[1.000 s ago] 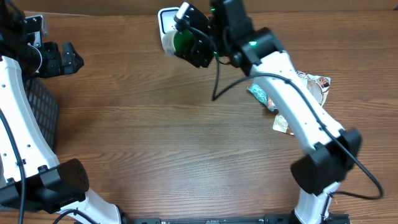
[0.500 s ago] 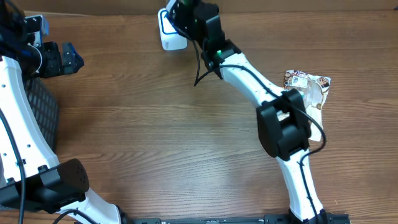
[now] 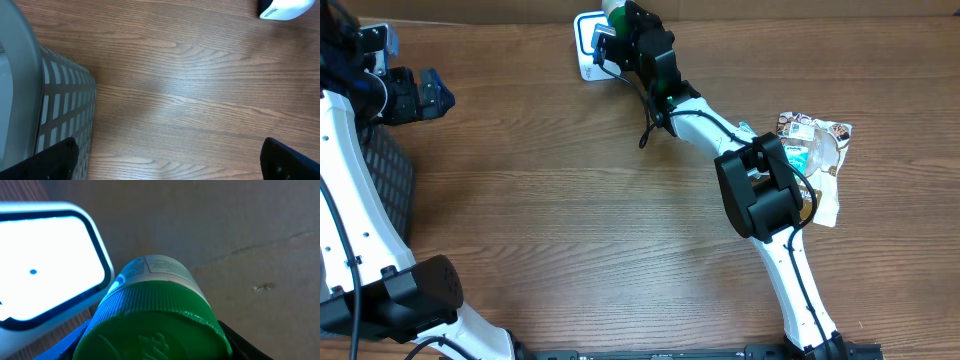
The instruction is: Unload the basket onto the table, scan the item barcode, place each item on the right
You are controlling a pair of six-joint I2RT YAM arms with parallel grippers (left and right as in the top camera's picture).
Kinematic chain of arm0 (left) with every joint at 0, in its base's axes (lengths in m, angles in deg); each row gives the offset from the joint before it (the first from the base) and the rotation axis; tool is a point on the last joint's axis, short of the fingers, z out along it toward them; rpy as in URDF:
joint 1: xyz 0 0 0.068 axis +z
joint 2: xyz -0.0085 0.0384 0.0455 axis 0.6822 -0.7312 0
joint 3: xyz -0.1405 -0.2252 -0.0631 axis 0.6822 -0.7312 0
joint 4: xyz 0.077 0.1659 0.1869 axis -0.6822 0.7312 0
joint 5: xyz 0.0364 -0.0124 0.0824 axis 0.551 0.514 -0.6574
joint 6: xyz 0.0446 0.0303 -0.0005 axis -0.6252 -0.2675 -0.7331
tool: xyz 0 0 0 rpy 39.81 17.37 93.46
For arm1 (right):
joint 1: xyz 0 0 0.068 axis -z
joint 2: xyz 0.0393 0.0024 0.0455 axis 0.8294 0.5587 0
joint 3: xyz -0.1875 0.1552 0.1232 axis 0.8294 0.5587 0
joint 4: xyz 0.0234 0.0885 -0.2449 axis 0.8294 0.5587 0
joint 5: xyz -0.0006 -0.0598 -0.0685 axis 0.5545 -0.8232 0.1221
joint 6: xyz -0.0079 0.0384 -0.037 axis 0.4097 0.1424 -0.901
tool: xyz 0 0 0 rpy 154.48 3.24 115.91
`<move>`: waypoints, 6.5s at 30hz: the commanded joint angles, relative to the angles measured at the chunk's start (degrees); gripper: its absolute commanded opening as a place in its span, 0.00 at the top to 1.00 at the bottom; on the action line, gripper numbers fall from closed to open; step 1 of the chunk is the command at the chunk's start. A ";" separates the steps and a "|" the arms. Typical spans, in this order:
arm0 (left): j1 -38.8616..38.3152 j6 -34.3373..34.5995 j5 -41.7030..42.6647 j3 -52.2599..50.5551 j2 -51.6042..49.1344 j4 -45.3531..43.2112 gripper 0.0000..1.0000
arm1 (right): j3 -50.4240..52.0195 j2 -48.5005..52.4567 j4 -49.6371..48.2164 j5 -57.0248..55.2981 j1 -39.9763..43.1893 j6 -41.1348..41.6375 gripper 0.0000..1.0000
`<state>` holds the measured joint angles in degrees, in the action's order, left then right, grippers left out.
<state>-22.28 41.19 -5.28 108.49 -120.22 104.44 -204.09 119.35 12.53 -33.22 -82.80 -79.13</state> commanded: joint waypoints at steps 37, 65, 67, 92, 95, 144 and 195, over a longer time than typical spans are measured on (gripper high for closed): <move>-0.13 -1.07 0.04 0.87 0.74 -0.04 0.01 | -0.48 -24.55 96.06 26.73 -2.05 47.71 0.57; -0.15 -1.07 0.04 0.87 0.74 -0.07 0.00 | 10.80 -26.21 95.93 4.68 19.12 63.19 0.00; -0.13 -1.07 0.04 0.87 0.74 -0.07 0.01 | 6.62 -28.72 98.57 5.16 18.93 63.17 0.00; -0.17 -1.07 0.04 0.87 0.74 -0.07 0.01 | -7.76 -59.63 111.14 10.88 18.49 65.81 0.00; -0.17 -1.07 0.02 0.87 0.74 -0.07 0.00 | -6.60 -60.67 106.92 9.07 18.75 65.31 0.00; -0.17 -1.07 0.04 0.85 0.74 -0.07 0.01 | 113.87 -147.05 26.03 19.08 18.95 66.05 0.00; -23.02 -1.07 0.07 0.85 24.15 0.04 0.00 | 113.87 -147.01 25.92 19.02 18.97 65.99 0.00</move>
<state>-44.75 41.17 -5.01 108.95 -97.22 104.44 -90.83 -27.21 38.71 -14.49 -63.93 -13.54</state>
